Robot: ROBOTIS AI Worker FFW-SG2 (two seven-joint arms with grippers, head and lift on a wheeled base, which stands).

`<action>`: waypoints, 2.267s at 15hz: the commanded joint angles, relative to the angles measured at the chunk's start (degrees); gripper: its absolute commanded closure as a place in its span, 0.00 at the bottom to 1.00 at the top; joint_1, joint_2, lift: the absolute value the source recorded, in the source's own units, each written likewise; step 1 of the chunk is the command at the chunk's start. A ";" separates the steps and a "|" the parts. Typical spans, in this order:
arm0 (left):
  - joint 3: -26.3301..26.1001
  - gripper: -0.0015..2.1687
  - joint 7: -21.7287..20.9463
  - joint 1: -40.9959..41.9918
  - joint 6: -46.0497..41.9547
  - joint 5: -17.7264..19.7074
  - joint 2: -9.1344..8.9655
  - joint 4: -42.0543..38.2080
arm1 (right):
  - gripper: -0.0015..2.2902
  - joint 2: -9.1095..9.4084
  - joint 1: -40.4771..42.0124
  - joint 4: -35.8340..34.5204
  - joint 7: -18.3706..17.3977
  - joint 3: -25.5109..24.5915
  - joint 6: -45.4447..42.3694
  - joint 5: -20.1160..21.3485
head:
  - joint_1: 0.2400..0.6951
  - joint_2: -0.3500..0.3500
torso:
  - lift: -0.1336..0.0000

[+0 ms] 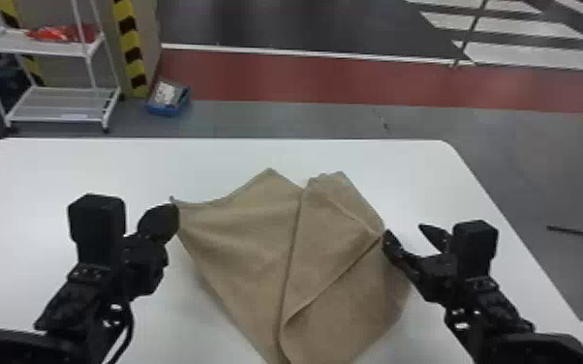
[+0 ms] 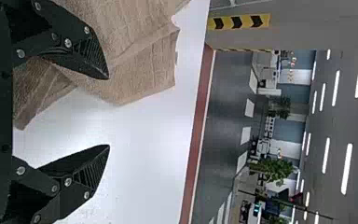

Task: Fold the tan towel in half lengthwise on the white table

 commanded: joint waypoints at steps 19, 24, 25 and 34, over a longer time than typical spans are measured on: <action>-0.52 0.71 -0.34 -0.41 0.01 -0.44 0.35 1.16 | 0.57 -0.71 -7.57 4.35 6.67 4.37 7.01 -0.12 | 1.00 0.34 | 0.08; 0.36 0.75 -0.43 -0.41 0.19 -0.35 0.35 1.07 | 0.64 -0.97 -8.27 4.17 8.07 3.31 7.36 -0.29 | 1.00 0.35 | 0.08; 0.19 0.75 -0.52 -0.58 0.19 -0.44 0.35 1.16 | 0.36 -0.97 -8.18 4.09 8.16 3.49 7.01 -0.29 | 1.00 0.35 | 0.08; 0.01 0.75 -0.69 -0.76 0.19 -0.79 0.35 1.33 | 0.27 -1.33 -7.92 5.23 9.92 3.14 10.70 1.03 | 1.00 0.34 | 0.08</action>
